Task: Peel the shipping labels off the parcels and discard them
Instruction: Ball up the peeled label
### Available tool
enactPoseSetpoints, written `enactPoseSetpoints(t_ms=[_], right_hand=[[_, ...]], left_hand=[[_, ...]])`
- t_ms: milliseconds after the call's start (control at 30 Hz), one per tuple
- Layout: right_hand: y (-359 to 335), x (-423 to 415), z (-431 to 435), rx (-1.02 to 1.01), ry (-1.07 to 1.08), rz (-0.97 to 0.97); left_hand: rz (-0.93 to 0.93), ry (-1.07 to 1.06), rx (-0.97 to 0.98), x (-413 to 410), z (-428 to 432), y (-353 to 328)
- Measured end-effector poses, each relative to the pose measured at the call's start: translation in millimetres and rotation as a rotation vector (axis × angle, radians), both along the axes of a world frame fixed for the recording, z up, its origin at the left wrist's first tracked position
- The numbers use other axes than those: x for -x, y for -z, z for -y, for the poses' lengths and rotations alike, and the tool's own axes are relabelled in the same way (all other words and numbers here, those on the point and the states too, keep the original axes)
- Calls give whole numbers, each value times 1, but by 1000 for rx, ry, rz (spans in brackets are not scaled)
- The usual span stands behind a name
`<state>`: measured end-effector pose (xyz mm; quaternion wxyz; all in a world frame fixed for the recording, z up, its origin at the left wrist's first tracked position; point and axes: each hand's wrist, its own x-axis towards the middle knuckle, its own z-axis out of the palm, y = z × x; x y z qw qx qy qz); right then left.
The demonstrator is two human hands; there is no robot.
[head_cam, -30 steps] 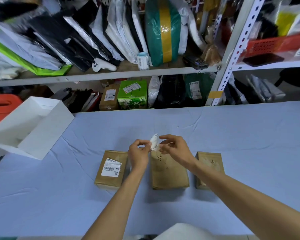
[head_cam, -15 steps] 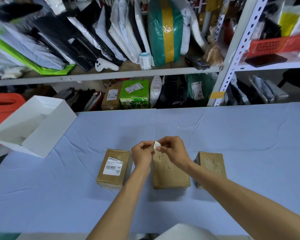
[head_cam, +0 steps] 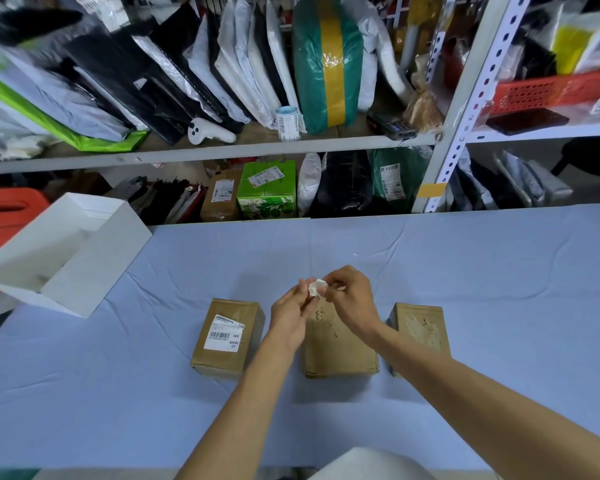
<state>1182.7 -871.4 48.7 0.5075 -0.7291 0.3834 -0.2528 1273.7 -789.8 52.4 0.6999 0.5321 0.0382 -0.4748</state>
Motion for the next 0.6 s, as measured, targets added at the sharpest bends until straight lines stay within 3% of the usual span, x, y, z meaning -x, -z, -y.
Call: enactPoseSetpoints(t_ms=[167,500,600], right_hand=[[-3,2,2,69,-42,-13],[-10,-1,8,129,-158,-162],[-8,-6,7,336,-163,-276]], left_hand=[[260,136,-118,3,2,2],[267,-4,-260,8,11,-4],[330,2,-296,4,15,-4]])
